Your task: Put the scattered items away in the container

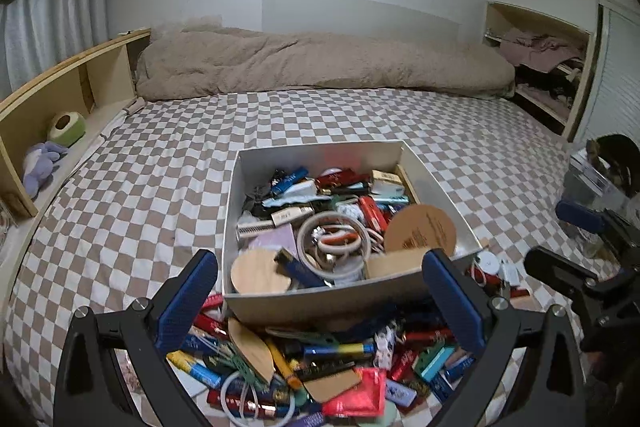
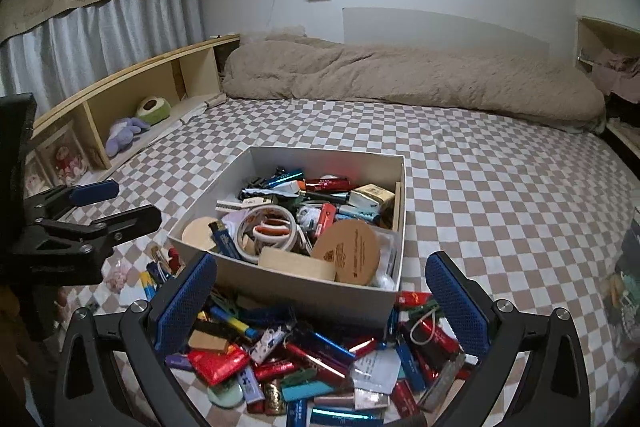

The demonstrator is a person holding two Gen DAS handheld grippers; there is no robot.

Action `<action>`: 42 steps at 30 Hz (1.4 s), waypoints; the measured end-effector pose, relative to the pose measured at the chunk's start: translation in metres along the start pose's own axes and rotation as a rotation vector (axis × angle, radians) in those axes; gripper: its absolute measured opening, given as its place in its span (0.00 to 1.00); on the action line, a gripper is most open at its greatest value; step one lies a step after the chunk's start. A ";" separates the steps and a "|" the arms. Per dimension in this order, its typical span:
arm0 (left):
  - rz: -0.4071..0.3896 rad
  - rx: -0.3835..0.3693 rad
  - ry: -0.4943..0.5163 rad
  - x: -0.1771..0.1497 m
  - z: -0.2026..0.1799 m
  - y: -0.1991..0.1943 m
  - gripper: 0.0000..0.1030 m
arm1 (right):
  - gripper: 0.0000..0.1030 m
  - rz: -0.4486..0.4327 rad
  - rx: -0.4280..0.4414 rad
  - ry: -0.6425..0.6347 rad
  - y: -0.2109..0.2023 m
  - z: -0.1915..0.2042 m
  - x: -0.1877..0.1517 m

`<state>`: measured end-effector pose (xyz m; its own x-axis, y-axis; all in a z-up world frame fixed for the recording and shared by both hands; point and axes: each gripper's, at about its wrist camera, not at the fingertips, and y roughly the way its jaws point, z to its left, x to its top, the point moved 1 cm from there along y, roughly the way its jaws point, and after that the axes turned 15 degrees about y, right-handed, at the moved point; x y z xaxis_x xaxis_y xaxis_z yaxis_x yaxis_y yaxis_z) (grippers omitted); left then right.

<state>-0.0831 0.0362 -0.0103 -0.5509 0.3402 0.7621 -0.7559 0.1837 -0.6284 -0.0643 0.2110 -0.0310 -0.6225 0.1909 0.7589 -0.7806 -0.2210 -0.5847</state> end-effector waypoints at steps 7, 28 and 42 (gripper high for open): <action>-0.032 0.019 0.022 -0.020 -0.008 -0.020 1.00 | 1.00 -0.019 -0.010 -0.012 -0.015 0.001 -0.018; -0.047 0.024 0.077 -0.071 -0.026 -0.058 1.00 | 1.00 -0.066 -0.059 -0.022 -0.051 -0.006 -0.065; -0.058 0.040 0.067 -0.093 -0.024 -0.072 1.00 | 1.00 -0.081 -0.073 -0.011 -0.063 -0.007 -0.084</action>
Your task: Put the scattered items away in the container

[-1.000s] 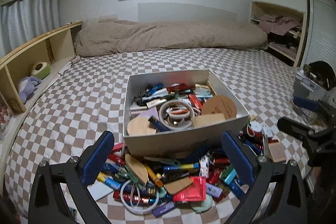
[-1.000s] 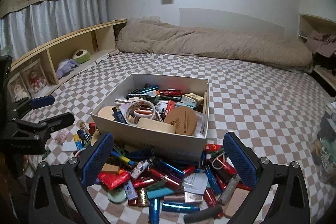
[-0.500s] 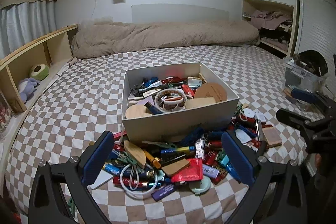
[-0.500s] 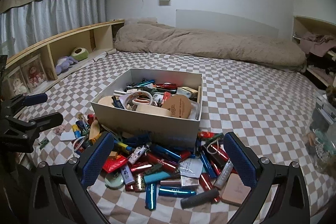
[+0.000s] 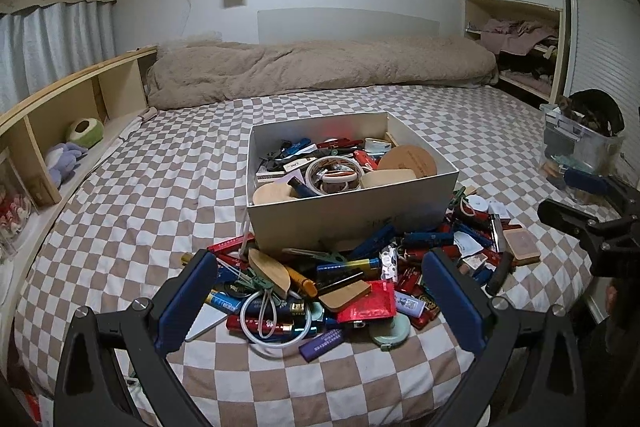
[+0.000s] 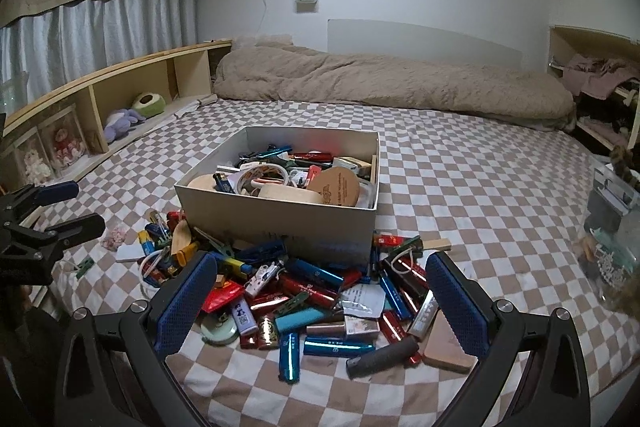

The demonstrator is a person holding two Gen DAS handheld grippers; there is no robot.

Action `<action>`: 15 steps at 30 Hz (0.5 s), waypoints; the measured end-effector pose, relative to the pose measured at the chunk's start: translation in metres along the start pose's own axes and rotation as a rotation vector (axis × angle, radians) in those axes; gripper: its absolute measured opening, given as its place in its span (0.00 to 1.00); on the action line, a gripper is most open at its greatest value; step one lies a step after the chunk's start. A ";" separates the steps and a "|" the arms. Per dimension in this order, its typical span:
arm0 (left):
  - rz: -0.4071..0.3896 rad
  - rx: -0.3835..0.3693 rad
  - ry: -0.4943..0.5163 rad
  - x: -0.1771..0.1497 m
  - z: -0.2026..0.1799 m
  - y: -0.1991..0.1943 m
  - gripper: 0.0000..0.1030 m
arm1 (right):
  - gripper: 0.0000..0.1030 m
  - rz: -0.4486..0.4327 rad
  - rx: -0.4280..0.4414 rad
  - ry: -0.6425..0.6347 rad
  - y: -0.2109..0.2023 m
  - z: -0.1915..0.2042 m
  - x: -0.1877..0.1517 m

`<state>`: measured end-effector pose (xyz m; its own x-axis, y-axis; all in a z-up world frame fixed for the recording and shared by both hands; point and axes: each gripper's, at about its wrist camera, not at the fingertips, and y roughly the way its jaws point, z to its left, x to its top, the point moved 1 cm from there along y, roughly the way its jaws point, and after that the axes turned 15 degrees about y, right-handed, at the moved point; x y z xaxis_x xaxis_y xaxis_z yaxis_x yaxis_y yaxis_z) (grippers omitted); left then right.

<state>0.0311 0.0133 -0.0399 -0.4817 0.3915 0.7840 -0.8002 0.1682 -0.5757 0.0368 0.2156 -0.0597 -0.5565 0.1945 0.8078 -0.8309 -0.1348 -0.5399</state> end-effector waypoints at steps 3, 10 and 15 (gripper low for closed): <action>-0.002 0.001 -0.003 -0.002 0.001 -0.002 1.00 | 1.00 -0.001 -0.007 -0.004 -0.001 0.001 -0.003; -0.003 -0.005 -0.010 -0.006 0.003 -0.003 1.00 | 1.00 -0.007 -0.014 0.003 -0.005 0.001 -0.007; 0.003 -0.013 -0.005 -0.007 0.001 -0.003 1.00 | 1.00 -0.005 -0.018 0.010 -0.005 0.001 -0.009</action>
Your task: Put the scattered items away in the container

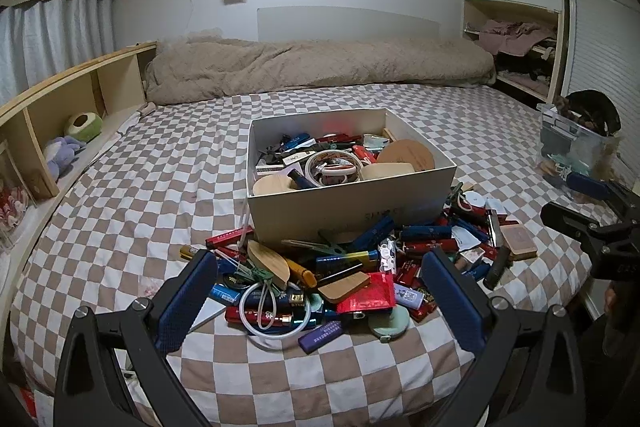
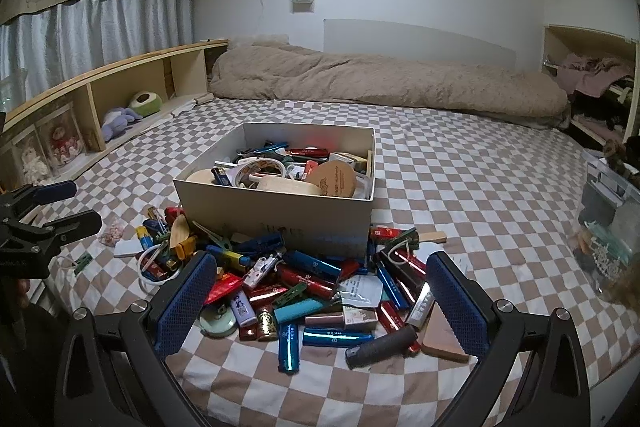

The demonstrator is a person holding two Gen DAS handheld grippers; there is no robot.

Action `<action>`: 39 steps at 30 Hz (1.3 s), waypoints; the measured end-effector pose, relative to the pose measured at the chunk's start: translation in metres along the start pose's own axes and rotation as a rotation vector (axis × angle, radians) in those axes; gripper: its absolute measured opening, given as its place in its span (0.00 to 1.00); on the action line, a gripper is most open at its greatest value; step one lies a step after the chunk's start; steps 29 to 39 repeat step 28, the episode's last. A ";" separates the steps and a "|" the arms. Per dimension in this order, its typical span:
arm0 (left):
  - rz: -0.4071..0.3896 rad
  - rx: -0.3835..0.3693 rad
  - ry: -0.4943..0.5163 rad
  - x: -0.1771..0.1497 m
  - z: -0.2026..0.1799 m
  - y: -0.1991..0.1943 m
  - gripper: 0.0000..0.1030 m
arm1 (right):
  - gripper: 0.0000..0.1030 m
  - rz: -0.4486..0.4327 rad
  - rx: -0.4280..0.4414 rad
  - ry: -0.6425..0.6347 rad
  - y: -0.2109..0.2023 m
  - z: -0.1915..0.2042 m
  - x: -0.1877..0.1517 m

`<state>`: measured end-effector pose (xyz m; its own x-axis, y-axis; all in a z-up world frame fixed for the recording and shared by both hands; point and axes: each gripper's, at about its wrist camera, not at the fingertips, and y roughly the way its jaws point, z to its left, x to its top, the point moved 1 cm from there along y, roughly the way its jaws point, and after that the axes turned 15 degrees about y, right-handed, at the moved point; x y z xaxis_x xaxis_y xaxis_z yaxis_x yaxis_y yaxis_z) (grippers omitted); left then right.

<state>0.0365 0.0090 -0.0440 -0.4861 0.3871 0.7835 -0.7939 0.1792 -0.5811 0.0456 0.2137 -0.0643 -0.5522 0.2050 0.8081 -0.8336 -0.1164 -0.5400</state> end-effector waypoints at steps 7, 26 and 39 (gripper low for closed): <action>-0.001 -0.007 0.003 0.000 -0.001 0.000 1.00 | 1.00 0.006 -0.003 0.002 0.001 -0.001 -0.001; 0.010 -0.022 -0.001 -0.003 -0.004 0.001 1.00 | 1.00 0.011 0.002 -0.001 0.000 0.001 -0.005; 0.008 -0.031 -0.005 -0.003 -0.005 0.001 1.00 | 1.00 0.014 0.004 0.000 0.000 0.002 -0.005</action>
